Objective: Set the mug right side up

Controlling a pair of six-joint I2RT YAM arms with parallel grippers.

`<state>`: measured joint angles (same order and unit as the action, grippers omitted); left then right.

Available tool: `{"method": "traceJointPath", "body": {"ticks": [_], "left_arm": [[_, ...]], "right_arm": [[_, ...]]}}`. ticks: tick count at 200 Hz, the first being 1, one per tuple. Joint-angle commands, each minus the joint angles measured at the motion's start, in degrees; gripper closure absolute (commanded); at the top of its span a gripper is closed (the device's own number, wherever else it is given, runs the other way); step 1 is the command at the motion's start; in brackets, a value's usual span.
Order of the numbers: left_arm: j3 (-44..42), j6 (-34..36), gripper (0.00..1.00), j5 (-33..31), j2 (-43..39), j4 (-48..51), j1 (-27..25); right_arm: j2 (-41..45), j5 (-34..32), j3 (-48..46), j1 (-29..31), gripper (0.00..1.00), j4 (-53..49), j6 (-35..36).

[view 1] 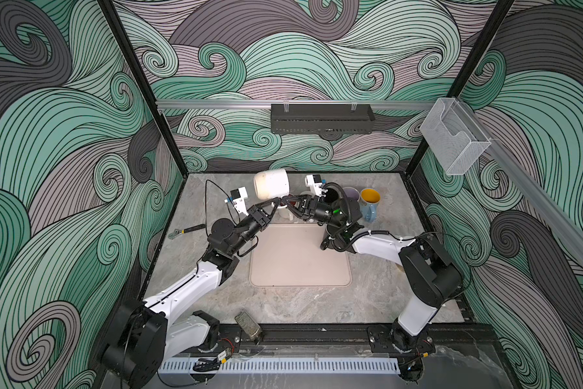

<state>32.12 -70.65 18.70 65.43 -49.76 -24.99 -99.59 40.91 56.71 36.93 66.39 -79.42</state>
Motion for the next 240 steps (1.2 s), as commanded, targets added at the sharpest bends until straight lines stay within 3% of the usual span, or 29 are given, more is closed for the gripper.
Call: {"method": "traceJointPath", "body": {"ticks": [1, 46, 147, 240], "left_arm": [[4.1, 5.3, 1.0, 0.9, 0.4, 2.2, 0.3], [4.5, 4.5, 1.0, 1.9, 1.2, 1.1, 0.4], [3.9, -4.3, 1.0, 9.9, 8.5, -12.5, 0.3], [2.0, -0.2, 1.0, 6.6, 0.8, -5.0, 0.3]], "right_arm": [[4.6, 6.0, 3.0, 3.3, 0.77, -5.0, 4.4], [4.6, 6.1, 3.6, 3.8, 0.77, -5.6, 5.3], [3.4, 5.3, 4.8, 2.3, 0.71, -0.8, 2.3], [4.7, 4.7, 2.8, 0.0, 0.66, -2.5, 2.5]]}}
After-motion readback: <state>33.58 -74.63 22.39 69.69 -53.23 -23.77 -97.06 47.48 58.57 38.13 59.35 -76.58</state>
